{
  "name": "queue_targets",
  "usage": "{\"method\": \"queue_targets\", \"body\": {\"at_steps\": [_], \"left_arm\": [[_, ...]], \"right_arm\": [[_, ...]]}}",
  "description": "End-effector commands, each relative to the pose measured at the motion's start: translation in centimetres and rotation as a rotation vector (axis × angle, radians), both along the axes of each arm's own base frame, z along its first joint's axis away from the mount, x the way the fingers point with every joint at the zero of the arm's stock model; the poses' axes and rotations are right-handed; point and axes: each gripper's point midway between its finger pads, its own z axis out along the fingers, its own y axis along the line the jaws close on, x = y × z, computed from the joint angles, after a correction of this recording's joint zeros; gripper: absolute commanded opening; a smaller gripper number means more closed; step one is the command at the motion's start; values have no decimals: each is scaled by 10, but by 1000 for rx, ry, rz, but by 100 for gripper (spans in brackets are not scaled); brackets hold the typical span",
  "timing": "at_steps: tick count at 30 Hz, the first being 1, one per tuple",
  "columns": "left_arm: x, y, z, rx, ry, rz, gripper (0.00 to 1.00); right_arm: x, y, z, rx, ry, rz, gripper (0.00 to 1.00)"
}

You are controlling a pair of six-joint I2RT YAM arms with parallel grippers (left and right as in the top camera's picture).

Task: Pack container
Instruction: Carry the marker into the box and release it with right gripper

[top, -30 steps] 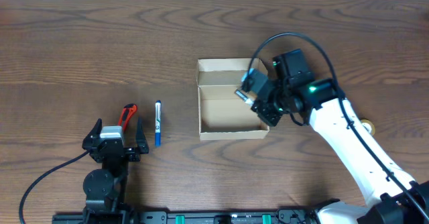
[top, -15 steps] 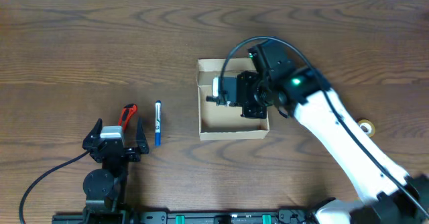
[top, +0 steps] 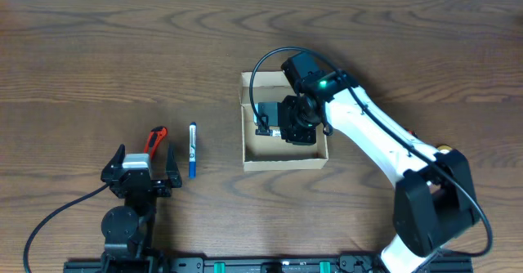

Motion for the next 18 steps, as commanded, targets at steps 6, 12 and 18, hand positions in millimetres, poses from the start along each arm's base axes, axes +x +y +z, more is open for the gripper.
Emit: {"method": "queue_targets", "body": {"at_steps": [6,12,18], "left_arm": [[0,-1,-19,-11,42,-5,95],[0,-1,-19,-11,42,-5,95],[0,-1,-19,-11,42,-5,95]], "right_arm": [[-1,-3,-38,-41,87,15,1],[-7,-2,-57,-52,145,17,1],[-7,-2,-57,-52,147,12,17]]}}
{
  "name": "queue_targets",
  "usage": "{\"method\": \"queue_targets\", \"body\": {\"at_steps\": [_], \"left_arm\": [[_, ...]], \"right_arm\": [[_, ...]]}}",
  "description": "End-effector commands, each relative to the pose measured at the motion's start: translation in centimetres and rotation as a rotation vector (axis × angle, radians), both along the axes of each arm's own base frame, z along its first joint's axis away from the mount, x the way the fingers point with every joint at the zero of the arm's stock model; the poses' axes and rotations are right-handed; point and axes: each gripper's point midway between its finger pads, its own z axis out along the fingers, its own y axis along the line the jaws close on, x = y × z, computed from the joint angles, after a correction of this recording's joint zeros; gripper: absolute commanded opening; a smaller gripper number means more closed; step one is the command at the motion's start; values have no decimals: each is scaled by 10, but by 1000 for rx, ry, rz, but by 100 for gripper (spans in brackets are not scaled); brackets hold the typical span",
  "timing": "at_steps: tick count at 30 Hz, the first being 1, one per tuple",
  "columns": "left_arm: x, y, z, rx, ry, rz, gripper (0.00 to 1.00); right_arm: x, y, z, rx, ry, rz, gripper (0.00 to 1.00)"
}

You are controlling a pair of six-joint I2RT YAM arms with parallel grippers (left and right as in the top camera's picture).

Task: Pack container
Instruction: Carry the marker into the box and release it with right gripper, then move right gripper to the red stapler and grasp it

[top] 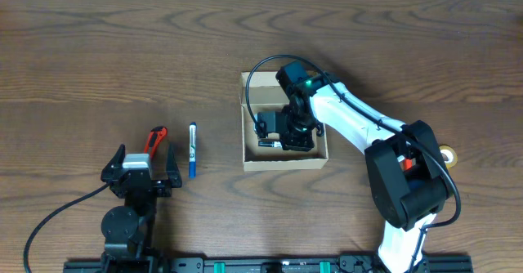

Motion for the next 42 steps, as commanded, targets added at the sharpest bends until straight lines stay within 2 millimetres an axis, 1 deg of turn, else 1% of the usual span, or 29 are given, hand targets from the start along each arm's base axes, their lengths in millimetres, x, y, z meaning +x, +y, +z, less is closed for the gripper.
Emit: {"method": "queue_targets", "body": {"at_steps": [1,3,6,8,9,12,15,16,18,19,21,22,23,24,26,27,28,30,32,33,35,37,38,40,42], "left_arm": [[0,0,-19,-10,42,-2,96],[0,0,-19,-10,42,-2,95],[0,0,-19,-10,42,-2,95],[0,0,-19,-10,43,-2,95],[0,0,-19,-10,42,-2,95],[0,0,-19,-10,43,-2,95],[0,0,-19,-10,43,-2,95],[0,0,-19,-10,42,-2,95],[0,0,-19,-10,43,-2,96],[0,0,-19,-10,43,-2,95],[0,0,-19,-10,43,-2,95],[0,0,-19,-10,43,-2,96],[0,0,-19,-10,43,-2,96],[0,0,-19,-10,43,-2,95],[0,0,-19,-10,43,-2,96],[0,0,-19,-10,43,-2,96],[0,0,-19,-10,43,-2,95],[0,0,-19,-10,43,-2,95],[0,0,-19,-10,43,-2,96],[0,0,-19,-10,43,-2,95],[0,0,-19,-10,43,-2,95],[0,0,-19,-10,43,-2,95],[0,0,-19,-10,43,-2,96],[0,0,-19,-10,43,-2,95],[0,0,-19,-10,43,-2,95]], "right_arm": [[1,3,2,22,5,3,25],[1,4,3,22,4,0,31],[5,6,7,27,-2,-22,35],[9,8,15,32,-10,-47,36],[11,9,22,38,-16,-59,36],[20,17,52,83,-48,-95,36],[38,22,92,143,-106,-208,40],[45,22,106,162,-117,-280,43],[58,14,132,195,-126,-462,61],[63,7,141,202,-128,-539,64],[77,-19,157,200,-154,-715,60],[92,-58,166,171,-178,-949,68],[97,-79,168,153,-187,-1054,72],[100,-100,172,138,-197,-1130,78],[104,-140,178,121,-215,-1242,84],[104,-178,181,109,-213,-1350,88],[101,-197,179,94,-196,-1416,87],[83,-229,172,46,-117,-1532,80],[58,-252,165,-16,-18,-1608,75],[46,-260,163,-48,23,-1636,75],[23,-275,160,-131,73,-1688,77],[7,-287,157,-219,85,-1735,79],[0,-293,156,-254,82,-1758,80],[-5,-294,152,-254,85,-1774,81],[-13,-296,142,-257,94,-1794,82]]}}
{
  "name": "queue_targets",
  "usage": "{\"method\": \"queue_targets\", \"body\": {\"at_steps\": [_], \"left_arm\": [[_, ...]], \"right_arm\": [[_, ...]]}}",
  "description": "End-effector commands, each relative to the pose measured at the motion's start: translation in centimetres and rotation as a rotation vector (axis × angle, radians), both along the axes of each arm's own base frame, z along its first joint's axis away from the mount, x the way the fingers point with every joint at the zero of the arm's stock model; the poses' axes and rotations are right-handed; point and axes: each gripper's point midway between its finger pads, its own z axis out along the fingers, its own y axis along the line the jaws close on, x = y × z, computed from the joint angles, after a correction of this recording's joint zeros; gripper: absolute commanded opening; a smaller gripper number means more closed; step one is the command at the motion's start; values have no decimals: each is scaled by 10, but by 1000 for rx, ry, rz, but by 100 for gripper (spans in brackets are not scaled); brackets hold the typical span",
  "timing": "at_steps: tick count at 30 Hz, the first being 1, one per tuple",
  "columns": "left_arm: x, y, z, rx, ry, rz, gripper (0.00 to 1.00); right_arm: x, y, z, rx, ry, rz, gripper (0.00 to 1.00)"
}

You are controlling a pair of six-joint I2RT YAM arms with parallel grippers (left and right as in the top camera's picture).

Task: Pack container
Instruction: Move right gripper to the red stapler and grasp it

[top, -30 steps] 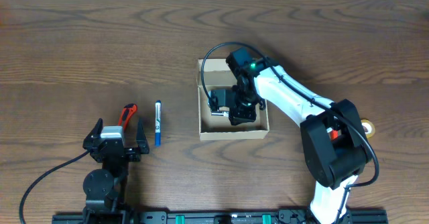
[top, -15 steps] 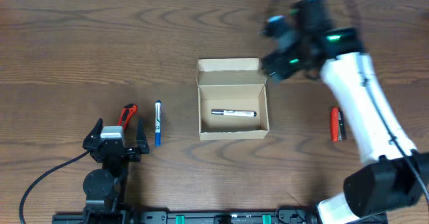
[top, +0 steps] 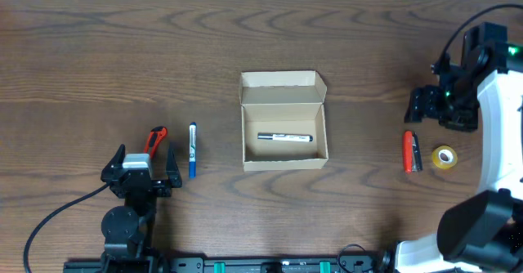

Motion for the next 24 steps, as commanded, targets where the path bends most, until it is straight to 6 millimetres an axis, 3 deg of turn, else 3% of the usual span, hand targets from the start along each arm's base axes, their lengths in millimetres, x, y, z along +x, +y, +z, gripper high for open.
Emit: {"method": "queue_targets", "body": {"at_steps": [1,6,9,18,24], "left_arm": [[0,0,-19,-10,43,-2,95],[0,0,-19,-10,43,-2,95],[0,0,-19,-10,42,-2,95],[0,0,-19,-10,42,-2,95],[0,0,-19,-10,43,-2,95]], "right_arm": [[-18,-12,-13,-37,14,-81,83],[-26,-22,-55,-37,26,-36,84],[-19,-25,-74,-39,-18,33,87],[9,-27,-83,-47,-137,110,91],[11,-23,-99,-8,-106,129,89]]}}
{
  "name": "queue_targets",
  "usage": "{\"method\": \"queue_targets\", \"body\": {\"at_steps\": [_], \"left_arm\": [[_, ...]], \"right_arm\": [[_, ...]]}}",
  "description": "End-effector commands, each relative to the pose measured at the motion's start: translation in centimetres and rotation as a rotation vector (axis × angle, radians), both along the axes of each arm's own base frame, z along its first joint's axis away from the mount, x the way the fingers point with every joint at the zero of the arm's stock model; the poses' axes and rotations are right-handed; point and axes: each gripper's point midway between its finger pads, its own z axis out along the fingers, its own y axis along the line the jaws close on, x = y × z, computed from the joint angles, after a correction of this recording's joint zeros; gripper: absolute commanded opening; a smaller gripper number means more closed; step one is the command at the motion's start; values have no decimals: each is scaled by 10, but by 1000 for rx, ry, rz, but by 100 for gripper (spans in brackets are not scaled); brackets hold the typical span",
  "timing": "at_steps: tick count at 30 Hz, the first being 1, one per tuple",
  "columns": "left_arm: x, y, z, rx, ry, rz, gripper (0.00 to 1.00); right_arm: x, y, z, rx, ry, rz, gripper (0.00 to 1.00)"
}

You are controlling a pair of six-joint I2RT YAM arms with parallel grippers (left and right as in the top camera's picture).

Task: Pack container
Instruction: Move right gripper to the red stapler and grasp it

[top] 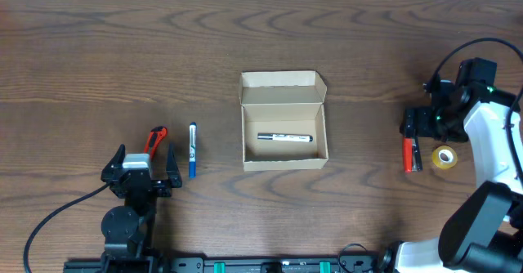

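An open cardboard box [283,123] sits mid-table with a black-and-white marker [284,137] lying inside. At the right, my right gripper [408,127] hovers over the top end of a red and black pen-like item [410,154], its fingers apart. A yellow tape roll [444,156] lies just right of it. On the left, a blue marker [192,149] and a red-handled tool [154,140] rest on the table. My left gripper [140,165] stands open near the front edge, just below the red tool.
The box's lid flap [280,80] stands open toward the far side. A black cable [49,218] trails from the left arm's base at the front left.
My right gripper has dropped lower and slightly left, from beside the red and black item's far end to right over its top. The left arm has not moved.
My right gripper was inside the box, then lower in it with a marker beneath. Later it was away at the right edge, with the marker left lying in the box. Now it is over the red and black item.
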Motion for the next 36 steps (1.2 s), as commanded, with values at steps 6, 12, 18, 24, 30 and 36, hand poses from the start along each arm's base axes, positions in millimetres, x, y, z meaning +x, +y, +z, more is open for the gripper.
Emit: {"method": "queue_targets", "body": {"at_steps": [6,12,18,24,30,36], "left_arm": [[0,0,-19,-10,42,-1,95],[0,0,-19,-10,42,-1,95],[0,0,-19,-10,42,-1,95],[0,0,-19,-9,42,2,95],[0,0,-19,-9,42,2,95],[0,0,-19,-9,42,2,95]], "right_arm": [[-8,5,-42,68,121,15,87],[-14,8,-64,95,193,6,82],[-21,10,-66,106,226,-1,77],[-28,12,-66,116,255,-15,73],[-36,13,-76,112,267,-33,71],[-36,12,-80,102,261,-32,72]]}}
